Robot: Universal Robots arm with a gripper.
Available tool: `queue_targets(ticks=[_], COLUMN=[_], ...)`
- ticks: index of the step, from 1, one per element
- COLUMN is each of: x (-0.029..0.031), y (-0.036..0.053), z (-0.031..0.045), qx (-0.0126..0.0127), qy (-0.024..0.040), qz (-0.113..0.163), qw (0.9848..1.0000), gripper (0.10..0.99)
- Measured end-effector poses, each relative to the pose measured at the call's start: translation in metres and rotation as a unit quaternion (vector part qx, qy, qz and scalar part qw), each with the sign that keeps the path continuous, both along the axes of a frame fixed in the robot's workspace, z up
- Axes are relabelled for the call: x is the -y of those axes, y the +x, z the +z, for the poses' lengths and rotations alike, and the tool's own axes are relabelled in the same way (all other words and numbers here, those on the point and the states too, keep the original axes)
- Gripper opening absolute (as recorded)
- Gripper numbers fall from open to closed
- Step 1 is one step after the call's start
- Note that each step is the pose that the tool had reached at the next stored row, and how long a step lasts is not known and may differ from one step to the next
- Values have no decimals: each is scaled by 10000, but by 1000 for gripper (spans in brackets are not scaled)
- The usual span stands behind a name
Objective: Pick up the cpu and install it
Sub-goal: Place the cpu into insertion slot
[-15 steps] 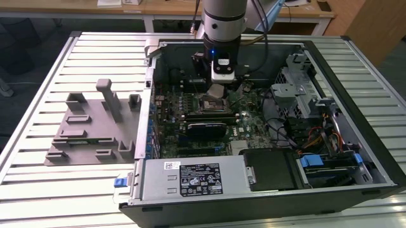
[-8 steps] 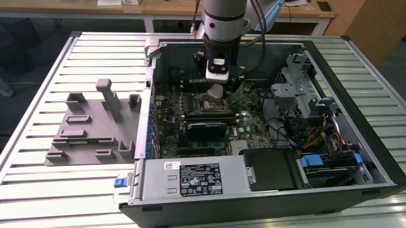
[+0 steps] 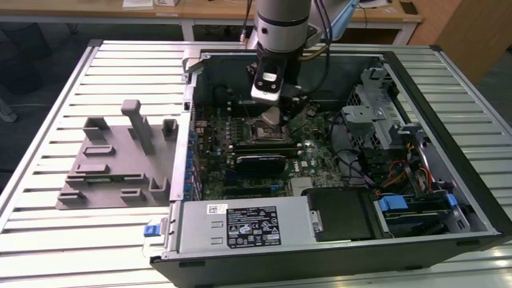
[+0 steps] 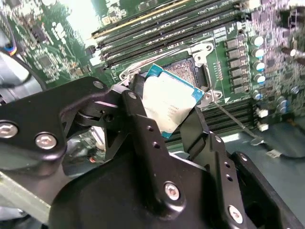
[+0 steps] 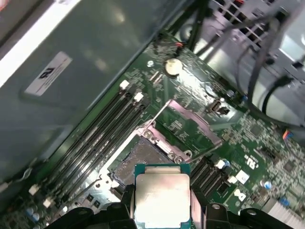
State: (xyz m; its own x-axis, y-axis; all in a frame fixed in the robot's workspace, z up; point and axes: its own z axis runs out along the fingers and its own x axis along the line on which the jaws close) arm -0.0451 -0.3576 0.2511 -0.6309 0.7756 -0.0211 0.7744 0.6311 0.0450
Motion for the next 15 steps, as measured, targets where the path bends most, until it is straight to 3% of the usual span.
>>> queue_targets(ticks=[4,8,12,15], x=[0,0,0,0], y=[0,0,0,0], z=[-3,-8,-19,-28], qx=[0,0,0,0], qy=[0,0,0,0], qz=[-360,-728,-1085,-1362], qw=[9994,9973,9941,9907], gripper=[545,545,545,545])
